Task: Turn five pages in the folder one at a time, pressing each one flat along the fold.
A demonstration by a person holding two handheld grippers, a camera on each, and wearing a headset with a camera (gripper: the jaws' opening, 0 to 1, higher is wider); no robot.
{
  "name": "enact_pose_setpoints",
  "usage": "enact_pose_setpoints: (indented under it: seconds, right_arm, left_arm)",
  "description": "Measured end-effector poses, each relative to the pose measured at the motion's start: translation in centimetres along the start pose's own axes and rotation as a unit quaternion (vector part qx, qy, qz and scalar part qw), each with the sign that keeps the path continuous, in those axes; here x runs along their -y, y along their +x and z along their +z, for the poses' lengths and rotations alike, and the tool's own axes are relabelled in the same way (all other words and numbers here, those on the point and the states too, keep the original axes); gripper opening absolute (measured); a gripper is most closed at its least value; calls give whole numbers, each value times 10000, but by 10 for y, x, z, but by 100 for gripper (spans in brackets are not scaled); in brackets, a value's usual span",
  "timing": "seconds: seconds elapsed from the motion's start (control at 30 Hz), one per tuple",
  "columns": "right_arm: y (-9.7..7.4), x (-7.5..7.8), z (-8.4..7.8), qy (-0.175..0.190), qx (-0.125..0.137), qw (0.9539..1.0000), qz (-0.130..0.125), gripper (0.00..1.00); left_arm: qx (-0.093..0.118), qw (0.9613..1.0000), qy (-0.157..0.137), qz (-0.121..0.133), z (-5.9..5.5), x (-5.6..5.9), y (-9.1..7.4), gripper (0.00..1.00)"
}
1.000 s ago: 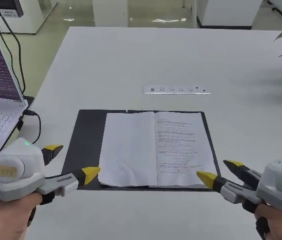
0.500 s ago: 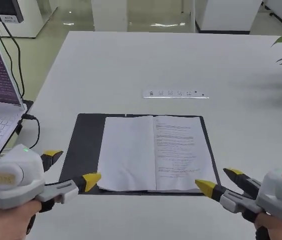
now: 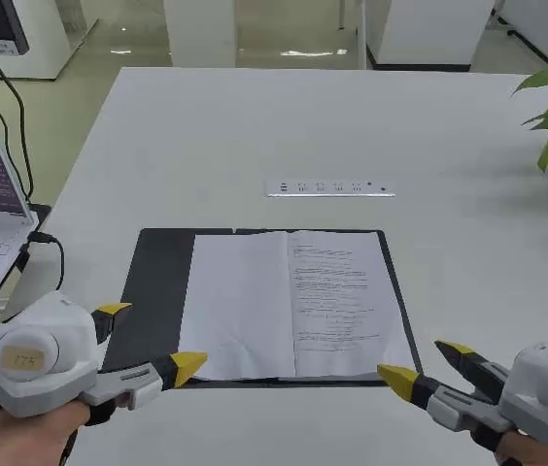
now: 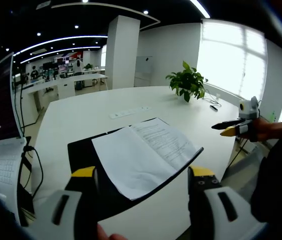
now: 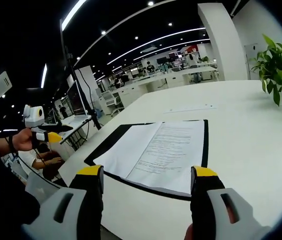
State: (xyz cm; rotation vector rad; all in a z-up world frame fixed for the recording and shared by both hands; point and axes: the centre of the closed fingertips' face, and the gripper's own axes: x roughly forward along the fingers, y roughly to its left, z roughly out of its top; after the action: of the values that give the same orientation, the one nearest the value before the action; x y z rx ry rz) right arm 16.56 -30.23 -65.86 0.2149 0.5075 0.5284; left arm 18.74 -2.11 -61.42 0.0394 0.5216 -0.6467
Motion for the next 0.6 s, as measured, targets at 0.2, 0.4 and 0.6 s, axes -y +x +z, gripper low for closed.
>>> enact_pose_setpoints:
  seconds: [0.2, 0.4, 0.6]
  right_arm:
    - [-1, -1, 2, 74, 94, 9999, -19, 74]
    - [-3, 1, 2, 57, 106, 9999, -29, 75]
    - [-10, 6, -7, 140, 41, 9998, -94, 74]
  left_arm:
    - [-50, 9999, 68, -133, -1, 5, 10, 73]
    - [-104, 9994, 121, -306, -3, 15, 23, 73]
    - [-122, 9987, 153, -478, 1, 29, 37, 73]
